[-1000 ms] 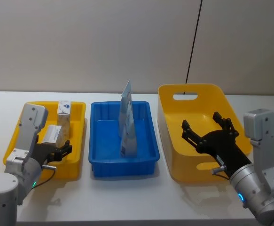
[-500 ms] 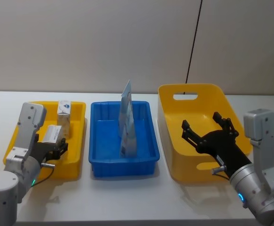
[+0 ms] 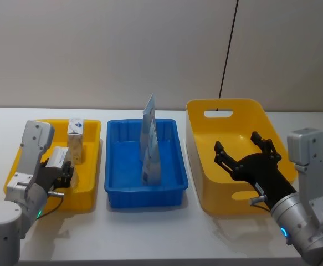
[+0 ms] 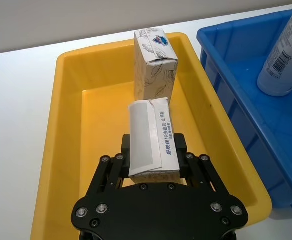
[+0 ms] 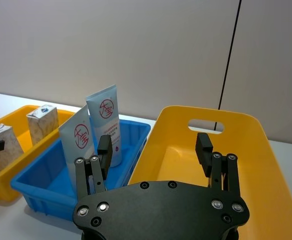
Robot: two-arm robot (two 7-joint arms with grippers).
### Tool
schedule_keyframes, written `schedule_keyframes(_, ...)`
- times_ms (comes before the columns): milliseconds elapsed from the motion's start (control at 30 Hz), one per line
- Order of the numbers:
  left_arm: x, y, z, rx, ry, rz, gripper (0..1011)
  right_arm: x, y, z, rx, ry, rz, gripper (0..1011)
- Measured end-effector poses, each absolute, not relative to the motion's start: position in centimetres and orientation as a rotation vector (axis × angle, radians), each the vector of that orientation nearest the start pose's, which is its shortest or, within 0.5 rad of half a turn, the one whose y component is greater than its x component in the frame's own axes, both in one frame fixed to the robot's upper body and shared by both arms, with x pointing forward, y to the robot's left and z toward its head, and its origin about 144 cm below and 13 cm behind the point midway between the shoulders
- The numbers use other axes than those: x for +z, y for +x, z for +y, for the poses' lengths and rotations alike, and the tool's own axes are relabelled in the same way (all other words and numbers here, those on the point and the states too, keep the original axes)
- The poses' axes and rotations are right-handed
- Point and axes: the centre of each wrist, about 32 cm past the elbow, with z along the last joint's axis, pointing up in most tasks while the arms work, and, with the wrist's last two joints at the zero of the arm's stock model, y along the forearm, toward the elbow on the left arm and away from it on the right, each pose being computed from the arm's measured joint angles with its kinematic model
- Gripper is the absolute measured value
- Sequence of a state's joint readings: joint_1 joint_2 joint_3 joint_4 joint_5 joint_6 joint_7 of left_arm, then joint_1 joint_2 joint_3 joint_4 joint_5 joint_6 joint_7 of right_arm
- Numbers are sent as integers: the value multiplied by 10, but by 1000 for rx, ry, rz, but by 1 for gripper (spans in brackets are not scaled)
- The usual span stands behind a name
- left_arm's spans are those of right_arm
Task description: Bimanual collaborative sorting of washing and personal care products
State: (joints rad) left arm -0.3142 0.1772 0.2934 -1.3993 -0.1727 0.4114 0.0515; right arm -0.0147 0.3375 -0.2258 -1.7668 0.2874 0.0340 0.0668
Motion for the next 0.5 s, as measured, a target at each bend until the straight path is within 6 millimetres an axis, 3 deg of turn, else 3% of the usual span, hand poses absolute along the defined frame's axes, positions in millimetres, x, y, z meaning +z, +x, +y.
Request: schedule_keyframes(500,1186,537,198,1377,336,140,429,1189,443,-237,-1229,26,-75,1002)
